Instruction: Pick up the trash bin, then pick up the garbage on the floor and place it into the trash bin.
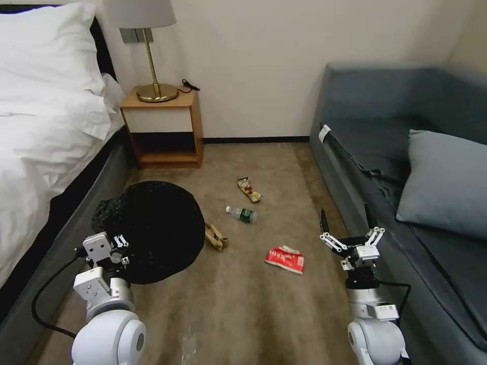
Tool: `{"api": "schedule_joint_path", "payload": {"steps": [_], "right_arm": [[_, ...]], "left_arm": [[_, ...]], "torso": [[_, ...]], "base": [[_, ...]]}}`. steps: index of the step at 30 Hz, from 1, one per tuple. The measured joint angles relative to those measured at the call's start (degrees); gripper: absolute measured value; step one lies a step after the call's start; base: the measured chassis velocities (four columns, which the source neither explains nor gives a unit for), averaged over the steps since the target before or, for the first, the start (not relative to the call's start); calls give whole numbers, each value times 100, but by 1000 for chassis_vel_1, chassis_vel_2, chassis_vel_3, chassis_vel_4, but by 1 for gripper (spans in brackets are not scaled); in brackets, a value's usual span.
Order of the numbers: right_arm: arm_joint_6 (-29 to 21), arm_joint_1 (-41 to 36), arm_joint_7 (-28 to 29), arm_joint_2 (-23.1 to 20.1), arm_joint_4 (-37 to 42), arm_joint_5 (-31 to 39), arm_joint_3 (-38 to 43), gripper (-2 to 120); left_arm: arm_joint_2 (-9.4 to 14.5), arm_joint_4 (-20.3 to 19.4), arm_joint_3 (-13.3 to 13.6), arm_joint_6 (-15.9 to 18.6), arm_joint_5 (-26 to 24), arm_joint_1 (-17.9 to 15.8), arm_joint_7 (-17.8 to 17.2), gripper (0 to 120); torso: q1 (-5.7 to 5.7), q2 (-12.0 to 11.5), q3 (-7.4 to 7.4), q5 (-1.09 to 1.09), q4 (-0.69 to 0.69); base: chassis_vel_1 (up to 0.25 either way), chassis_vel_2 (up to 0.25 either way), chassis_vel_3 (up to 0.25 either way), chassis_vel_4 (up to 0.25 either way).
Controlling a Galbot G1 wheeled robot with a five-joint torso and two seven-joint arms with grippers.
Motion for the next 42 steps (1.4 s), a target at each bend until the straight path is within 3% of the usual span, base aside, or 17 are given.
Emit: {"api": "schedule_joint_path", "payload": {"steps": [12, 24, 38, 40, 42], "right_arm": [[87, 91, -88, 0, -103, 22, -16, 100], [405, 236, -300, -84, -481, 15, -50, 100], [-121, 422, -722, -1192, -1122, -14, -129, 100], [-238, 586, -1004, -1745, -1628, 153, -402, 100], [-264, 677, -1137, -1959, -1852, 226, -523, 100]], "left_arm": [[5, -11, -8, 11, -9, -74, -5, 4], [11, 33, 2, 43, -6, -104, -14, 4], [134, 26, -18, 497, -105, -225, 265, 4], [147, 28, -32, 608, -5, -281, 316, 4], [139, 40, -34, 666, 41, -296, 322, 4]], "torso": [[1, 0, 1, 0, 0], [0, 0, 0, 2, 0], [0, 0, 0, 2, -1], [0, 0, 0, 4, 0], [0, 0, 0, 4, -1]], "base": [[-214, 205, 203, -216], [-11, 15, 10, -11], [0, 0, 0, 0], [0, 0, 0, 0], [0, 0, 0, 0]]}}
